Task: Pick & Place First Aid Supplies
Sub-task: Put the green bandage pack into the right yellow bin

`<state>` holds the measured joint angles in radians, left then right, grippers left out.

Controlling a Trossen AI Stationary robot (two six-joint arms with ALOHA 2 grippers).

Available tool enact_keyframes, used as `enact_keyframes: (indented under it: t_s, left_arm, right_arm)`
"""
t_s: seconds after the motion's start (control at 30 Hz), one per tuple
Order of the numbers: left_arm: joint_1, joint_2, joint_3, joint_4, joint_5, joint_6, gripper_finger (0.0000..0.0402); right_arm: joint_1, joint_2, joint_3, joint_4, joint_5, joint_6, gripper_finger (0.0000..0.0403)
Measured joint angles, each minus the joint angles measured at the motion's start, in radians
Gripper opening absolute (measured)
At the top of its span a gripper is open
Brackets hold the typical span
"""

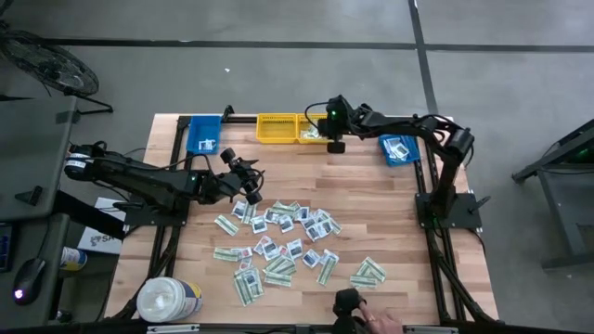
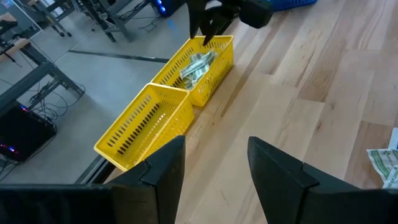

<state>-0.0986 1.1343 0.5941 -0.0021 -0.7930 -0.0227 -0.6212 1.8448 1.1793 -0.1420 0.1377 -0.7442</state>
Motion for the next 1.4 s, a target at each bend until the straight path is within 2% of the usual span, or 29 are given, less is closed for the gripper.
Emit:
enact_keyframes:
  t_s: [0.13, 0.43, 0.53, 0.67, 0.77, 0.87, 1.07, 1.23, 1.4]
  left_arm:
    - [0.000, 0.000, 0.000, 0.000, 0.001, 0.000, 0.0172]
    - [0.000, 0.000, 0.000, 0.000, 0.017, 0.000, 0.0172]
    - [0.000, 0.000, 0.000, 0.001, 0.017, 0.000, 0.0172]
    - [0.000, 0.000, 0.000, 0.002, 0.017, 0.000, 0.0172]
    - [0.000, 0.000, 0.000, 0.002, 0.017, 0.000, 0.0172]
    - [0.000, 0.000, 0.000, 0.002, 0.017, 0.000, 0.0172]
    - [0.000, 0.000, 0.000, 0.002, 0.019, 0.000, 0.0172]
    - [0.000, 0.000, 0.000, 0.002, 0.019, 0.000, 0.0172]
    - [0.000, 0.000, 0.000, 0.002, 0.019, -0.001, 0.0172]
  right_arm:
    - [0.000, -0.056, 0.000, -0.042, -0.005, 0.134, 0.0149]
    - [0.043, -0.203, 0.000, -0.349, -0.235, 0.277, 0.0150]
    - [0.076, -0.211, 0.000, -0.439, -0.284, 0.403, 0.0145]
    - [0.105, -0.210, -0.003, -0.584, -0.426, 0.646, 0.0142]
    - [0.128, -0.212, -0.052, -0.623, -0.557, 0.757, 0.0142]
    - [0.169, -0.215, -0.155, -0.577, -0.621, 0.801, 0.0142]
    - [0.234, -0.215, -0.353, -0.384, -0.666, 0.900, 0.0142]
    - [0.281, -0.215, -0.445, -0.198, -0.713, 1.010, 0.0142]
    - [0.327, -0.216, -0.493, -0.116, -0.719, 1.081, 0.0142]
